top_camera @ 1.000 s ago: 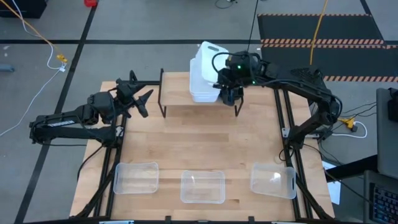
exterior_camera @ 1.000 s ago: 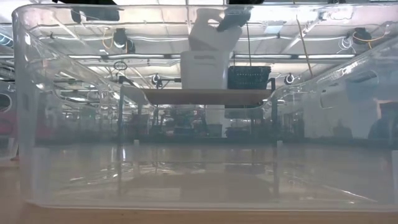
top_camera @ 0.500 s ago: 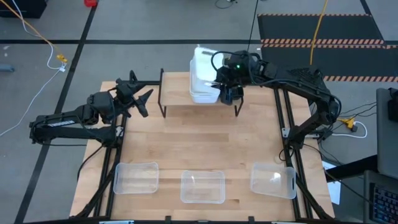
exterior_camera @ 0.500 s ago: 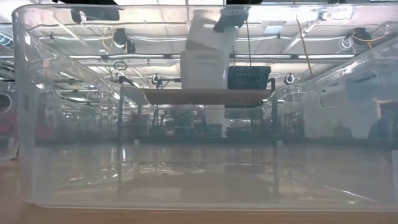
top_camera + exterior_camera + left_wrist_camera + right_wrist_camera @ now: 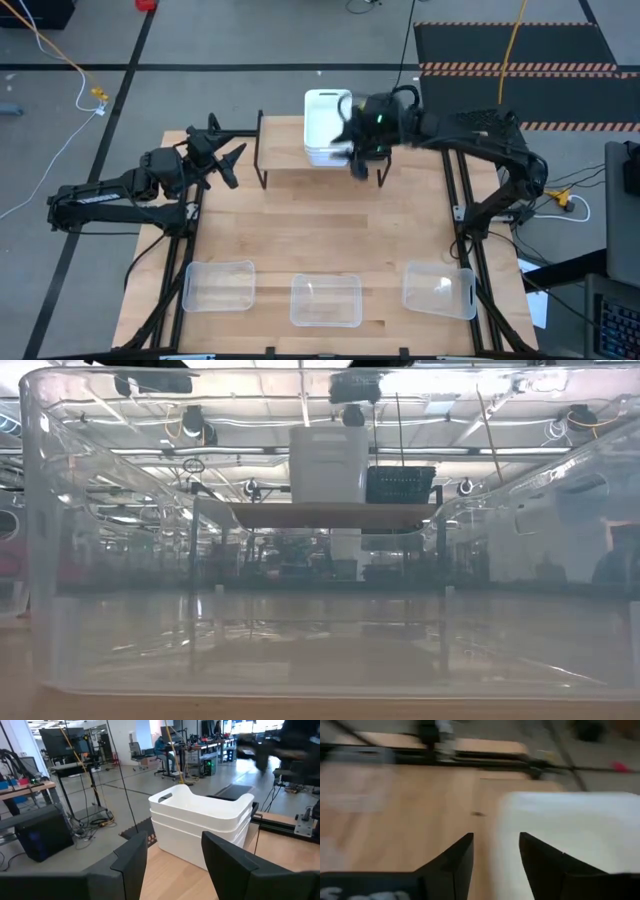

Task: Stack baskets on shelf by color
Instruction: Put the right transparent bin on the shelf

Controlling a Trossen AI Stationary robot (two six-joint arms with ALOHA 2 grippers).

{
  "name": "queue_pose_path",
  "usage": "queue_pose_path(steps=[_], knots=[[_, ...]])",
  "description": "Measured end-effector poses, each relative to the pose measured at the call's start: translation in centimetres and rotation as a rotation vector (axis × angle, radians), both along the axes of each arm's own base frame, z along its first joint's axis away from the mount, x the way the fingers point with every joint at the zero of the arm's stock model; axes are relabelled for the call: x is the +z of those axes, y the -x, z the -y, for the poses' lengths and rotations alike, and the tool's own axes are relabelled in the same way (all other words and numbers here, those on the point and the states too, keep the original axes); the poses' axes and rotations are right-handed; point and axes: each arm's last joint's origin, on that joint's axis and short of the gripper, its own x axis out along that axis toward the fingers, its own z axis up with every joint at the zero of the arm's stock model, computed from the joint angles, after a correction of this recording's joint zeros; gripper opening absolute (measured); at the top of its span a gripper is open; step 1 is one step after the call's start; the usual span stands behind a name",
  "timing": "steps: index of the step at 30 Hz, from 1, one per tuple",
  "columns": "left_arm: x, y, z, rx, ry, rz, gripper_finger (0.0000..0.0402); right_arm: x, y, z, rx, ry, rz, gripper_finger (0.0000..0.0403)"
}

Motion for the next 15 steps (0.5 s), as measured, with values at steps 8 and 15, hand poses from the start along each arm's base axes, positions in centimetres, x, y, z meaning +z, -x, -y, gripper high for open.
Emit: queue_pose_path(steps=[8,15], knots=[[-0.5,0.0,0.0,0.001,0.028,-0.038,0.0191,-5.7,-2.3,-7.4,0.384,0.008,0.311,0.0147],[-2.7,0.3,0.5,-0.022,0.252,-0.119,0.0191,-9.9,-1.2,-8.5,0.387,0.029,0.216,0.0146]])
